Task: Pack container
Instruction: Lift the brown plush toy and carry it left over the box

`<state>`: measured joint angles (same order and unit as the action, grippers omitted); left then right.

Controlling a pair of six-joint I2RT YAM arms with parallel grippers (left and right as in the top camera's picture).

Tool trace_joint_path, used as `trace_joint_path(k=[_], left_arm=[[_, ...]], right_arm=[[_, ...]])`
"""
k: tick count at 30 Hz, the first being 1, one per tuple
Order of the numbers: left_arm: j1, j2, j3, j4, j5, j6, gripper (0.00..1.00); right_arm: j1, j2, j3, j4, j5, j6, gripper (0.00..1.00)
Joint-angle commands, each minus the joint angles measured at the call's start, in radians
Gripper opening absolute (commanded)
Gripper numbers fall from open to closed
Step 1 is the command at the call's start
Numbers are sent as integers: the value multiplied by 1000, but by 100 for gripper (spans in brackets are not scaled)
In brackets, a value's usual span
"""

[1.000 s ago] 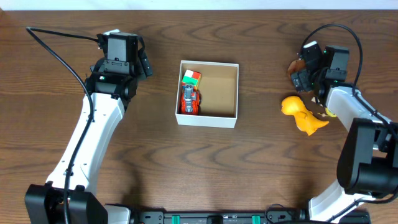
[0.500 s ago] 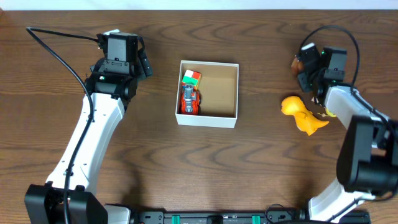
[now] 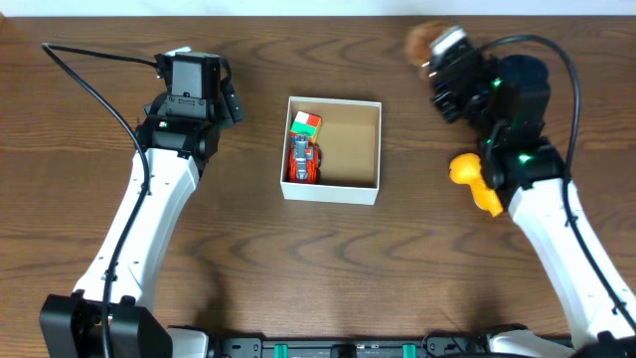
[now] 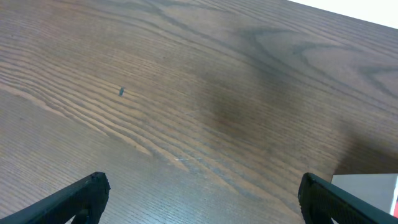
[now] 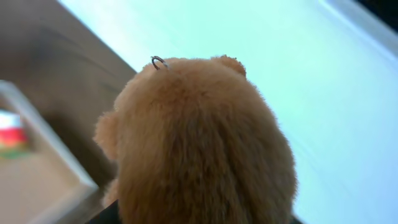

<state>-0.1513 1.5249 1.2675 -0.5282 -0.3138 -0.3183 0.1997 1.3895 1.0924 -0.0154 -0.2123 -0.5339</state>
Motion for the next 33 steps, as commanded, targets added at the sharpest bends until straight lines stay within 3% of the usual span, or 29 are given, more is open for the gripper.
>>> trace_joint_path(k=[1,5,14,33], left_arm=[[6,-4,16,-3,-2,-5,98],[6,-4,16,-3,-2,-5,98],[6,-4,16,-3,-2,-5,98],[6,-4,16,-3,-2,-5,98]], right_arm=[[51,0,14,-2,-220,-7,1],[104,32,14,-3,-249,-14,1],[189,174,14,-6,-245,-217,1],[194,339,14,24,-127,-239,1]])
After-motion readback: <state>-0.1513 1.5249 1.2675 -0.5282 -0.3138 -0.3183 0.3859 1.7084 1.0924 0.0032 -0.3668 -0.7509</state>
